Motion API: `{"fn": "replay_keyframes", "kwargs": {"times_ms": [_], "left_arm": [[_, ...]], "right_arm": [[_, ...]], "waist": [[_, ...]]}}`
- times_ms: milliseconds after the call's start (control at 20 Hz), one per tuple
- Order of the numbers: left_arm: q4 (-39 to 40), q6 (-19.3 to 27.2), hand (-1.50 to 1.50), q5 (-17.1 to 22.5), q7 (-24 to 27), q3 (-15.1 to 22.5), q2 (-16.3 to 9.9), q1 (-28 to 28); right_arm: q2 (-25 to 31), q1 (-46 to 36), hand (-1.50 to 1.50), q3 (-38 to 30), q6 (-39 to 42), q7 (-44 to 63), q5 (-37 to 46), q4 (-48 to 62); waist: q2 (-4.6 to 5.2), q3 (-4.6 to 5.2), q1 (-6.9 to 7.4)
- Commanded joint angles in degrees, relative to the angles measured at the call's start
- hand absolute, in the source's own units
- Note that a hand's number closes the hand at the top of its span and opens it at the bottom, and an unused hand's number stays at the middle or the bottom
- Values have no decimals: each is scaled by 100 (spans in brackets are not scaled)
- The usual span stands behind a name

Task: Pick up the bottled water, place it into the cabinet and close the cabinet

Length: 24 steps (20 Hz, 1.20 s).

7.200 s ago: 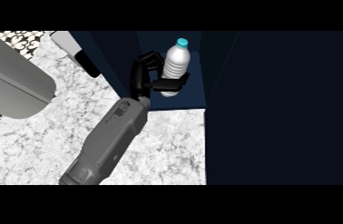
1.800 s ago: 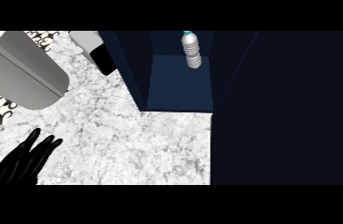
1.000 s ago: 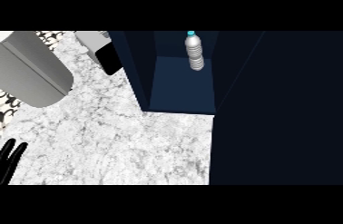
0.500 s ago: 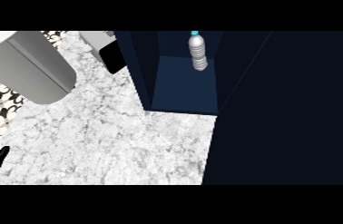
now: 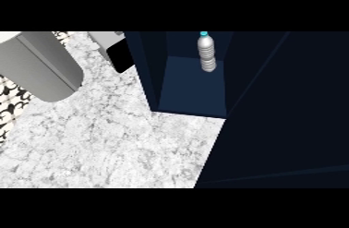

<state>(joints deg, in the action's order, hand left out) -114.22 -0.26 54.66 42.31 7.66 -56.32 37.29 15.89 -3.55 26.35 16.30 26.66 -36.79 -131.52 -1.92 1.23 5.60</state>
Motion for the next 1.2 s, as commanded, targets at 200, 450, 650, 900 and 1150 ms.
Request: {"fn": "replay_keyframes", "kwargs": {"times_ms": [200, 450, 650, 900, 1150], "left_arm": [[61, -582, -150, 208, 90, -461, -284, 283], [265, -917, -150, 350, 287, -735, -200, 451], [339, -1448, -150, 262, 592, -1092, -151, 1132], [427, -1755, -150, 515, 504, -1521, -118, 1487], [397, -2089, -150, 291, 621, -1895, 225, 1992]], "right_arm": [[-1100, -1775, 150, 876, -1163, 985, 695, 716], [-1567, -3350, 150, 1194, -1461, 1449, -74, 1598], [-1581, -4388, 150, 780, -1555, 1380, -839, 2235], [-1586, -5104, 150, 251, -1688, 1210, -1518, 3562], [-1588, -4863, 150, 49, -1264, 1018, -1781, 4283]], "waist": [[103, -43, 296], [170, -83, 249], [152, -112, 124], [201, -122, -92], [199, -129, -261]]}}
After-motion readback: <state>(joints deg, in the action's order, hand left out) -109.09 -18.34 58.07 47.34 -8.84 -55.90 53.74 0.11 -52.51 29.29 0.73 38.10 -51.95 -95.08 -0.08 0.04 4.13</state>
